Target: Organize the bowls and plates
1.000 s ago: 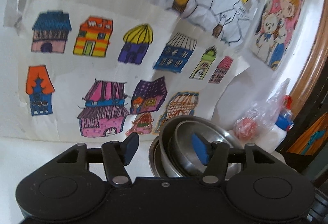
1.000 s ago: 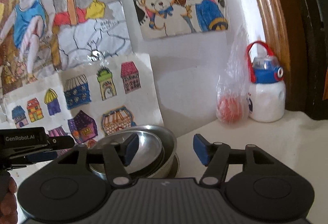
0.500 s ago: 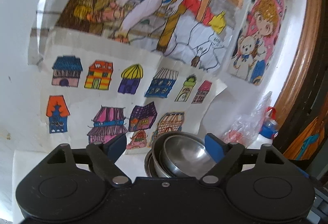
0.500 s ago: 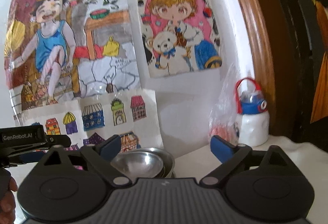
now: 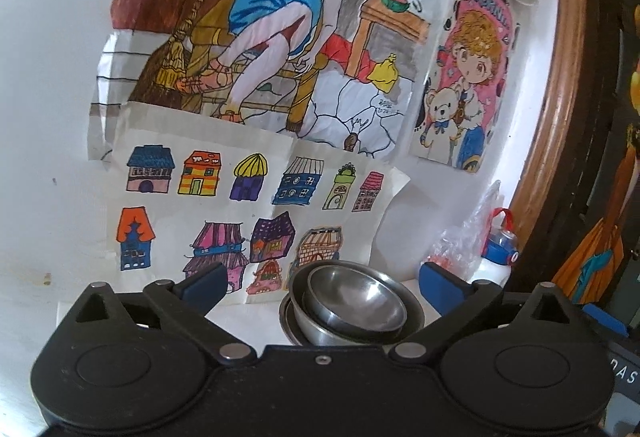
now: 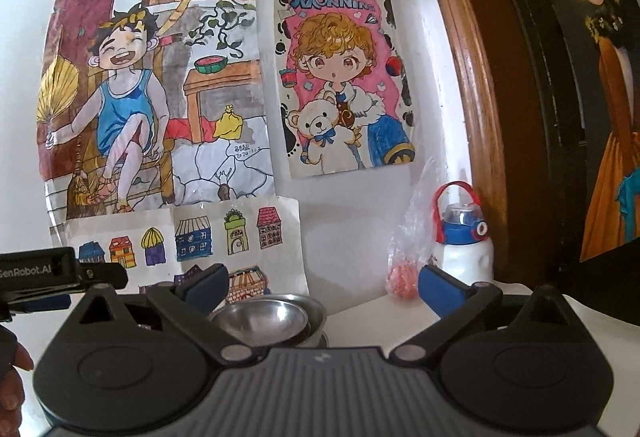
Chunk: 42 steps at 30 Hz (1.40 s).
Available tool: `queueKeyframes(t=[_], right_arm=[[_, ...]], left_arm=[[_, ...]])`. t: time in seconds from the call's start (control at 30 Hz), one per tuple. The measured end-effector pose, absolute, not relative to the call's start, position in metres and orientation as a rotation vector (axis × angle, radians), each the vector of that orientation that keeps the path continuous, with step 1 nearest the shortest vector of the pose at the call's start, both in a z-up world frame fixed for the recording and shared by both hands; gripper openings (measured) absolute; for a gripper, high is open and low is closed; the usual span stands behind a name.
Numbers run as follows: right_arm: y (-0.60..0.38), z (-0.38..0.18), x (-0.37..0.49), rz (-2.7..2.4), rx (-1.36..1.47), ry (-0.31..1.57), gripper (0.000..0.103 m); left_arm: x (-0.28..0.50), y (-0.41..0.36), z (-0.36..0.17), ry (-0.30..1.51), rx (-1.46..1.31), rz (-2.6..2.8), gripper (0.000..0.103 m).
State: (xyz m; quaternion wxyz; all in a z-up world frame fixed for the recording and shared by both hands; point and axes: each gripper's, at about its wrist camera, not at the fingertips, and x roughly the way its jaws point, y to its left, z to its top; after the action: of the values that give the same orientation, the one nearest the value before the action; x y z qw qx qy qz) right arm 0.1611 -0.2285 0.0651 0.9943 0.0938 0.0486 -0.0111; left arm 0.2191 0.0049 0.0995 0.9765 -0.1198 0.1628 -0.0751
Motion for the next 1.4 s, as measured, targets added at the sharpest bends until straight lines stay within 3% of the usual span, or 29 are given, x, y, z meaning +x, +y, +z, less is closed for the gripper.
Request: queueKeyframes(t=[1.4], right_arm=[[-0.243, -0.004, 0.052, -0.113, 0.156, 0.175, 0.103]], left_arm=[[0.112, -0.009, 0.032, 0.407, -0.093, -0.162, 0.102]])
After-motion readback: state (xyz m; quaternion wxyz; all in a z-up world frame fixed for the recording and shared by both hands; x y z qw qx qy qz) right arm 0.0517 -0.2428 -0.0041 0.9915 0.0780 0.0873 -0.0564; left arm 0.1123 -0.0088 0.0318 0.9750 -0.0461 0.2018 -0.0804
